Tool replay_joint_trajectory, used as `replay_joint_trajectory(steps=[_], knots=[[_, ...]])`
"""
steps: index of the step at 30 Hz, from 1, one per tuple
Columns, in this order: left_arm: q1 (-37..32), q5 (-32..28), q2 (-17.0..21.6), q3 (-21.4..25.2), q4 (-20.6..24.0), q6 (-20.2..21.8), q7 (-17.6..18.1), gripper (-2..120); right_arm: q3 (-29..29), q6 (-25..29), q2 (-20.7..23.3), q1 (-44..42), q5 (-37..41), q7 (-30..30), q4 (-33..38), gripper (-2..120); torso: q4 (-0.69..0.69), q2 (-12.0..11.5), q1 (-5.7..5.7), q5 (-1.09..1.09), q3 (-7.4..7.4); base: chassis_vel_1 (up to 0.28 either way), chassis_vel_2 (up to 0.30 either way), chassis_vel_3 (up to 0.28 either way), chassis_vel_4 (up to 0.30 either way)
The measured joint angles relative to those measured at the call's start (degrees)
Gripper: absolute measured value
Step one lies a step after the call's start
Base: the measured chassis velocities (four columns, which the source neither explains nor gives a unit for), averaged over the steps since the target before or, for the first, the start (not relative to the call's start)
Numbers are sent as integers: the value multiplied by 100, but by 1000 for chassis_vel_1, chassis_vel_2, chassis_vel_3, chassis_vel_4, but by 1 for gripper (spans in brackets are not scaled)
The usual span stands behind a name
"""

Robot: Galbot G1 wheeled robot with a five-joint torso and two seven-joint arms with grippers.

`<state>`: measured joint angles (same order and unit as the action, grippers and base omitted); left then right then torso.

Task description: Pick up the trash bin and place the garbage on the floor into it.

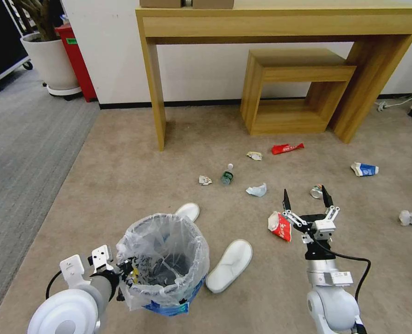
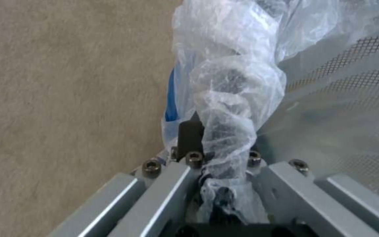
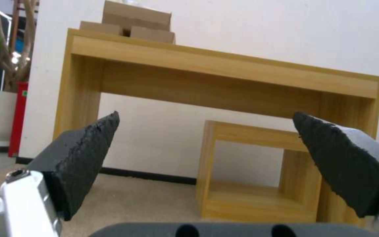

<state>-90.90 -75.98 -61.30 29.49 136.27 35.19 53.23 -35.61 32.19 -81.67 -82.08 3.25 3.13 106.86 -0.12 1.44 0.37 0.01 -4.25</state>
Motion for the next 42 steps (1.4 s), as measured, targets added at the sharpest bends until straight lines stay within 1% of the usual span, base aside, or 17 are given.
replay_joint_trajectory(steps=[21, 30, 35, 42], knots=[[22, -27, 20, -15, -16, -6, 7, 0, 40, 18, -50, 26, -14, 27, -35, 100, 0, 0, 0, -1, 0, -91, 99, 92, -91], [38, -90, 50, 2, -3, -11, 24, 0, 94, -1, -69, 48, -37, -144, -41, 100, 0, 0, 0, 0, 0, -39, 30, 42, -42], [66, -170, 73, 25, -3, -17, 46, 0, 145, -174, -31, 67, -29, -364, 16, 100, 0, 0, 0, 0, 0, 0, 0, 0, 0], [102, -296, 130, 118, 2, -16, 101, 0, 199, -444, 114, 142, 107, -485, 101, 100, 0, 0, 0, -1, 0, 0, 0, 0, 0]])
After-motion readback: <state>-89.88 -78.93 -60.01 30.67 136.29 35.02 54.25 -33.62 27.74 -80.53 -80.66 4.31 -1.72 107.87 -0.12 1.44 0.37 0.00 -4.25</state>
